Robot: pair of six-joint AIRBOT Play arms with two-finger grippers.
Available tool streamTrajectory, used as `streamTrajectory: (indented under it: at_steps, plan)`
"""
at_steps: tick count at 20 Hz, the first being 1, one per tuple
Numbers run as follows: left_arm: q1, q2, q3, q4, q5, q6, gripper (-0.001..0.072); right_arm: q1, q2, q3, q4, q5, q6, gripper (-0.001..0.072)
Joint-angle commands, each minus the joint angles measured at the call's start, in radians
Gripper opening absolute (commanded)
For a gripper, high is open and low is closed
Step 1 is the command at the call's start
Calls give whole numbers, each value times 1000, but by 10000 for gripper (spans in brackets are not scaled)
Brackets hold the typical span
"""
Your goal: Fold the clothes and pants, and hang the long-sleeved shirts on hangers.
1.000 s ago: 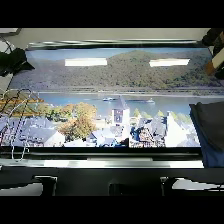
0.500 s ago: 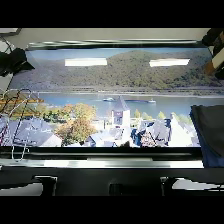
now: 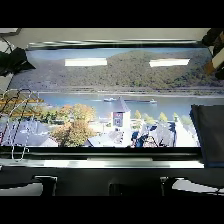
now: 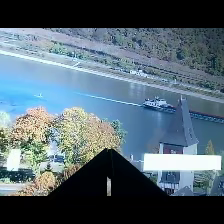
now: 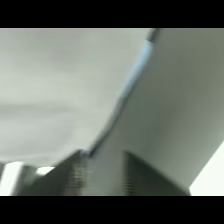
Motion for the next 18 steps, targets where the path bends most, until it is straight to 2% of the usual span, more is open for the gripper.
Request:
streamTrajectory:
  at_steps: [1,3,5,8,11,14,18]
  plan:
    - [0,-9,-8,0,-12,39,17,28,75,0,314,-142,-109,183]
    - [-6,-9,-76,25,-35,54,17,136,106,0,436,-199,-193,129]
    - [-35,-7,-185,90,-42,101,16,291,115,0,497,-204,-208,32]
    - [-101,-7,-349,204,-37,157,15,547,115,0,497,-198,-208,31]
    - [-138,-6,-445,224,6,160,16,722,115,0,487,-216,-209,32]
    - [-145,-7,-468,226,24,185,17,815,115,0,487,-223,-222,33]
    - [-145,-8,-468,238,23,151,17,840,115,0,489,-223,-222,32]
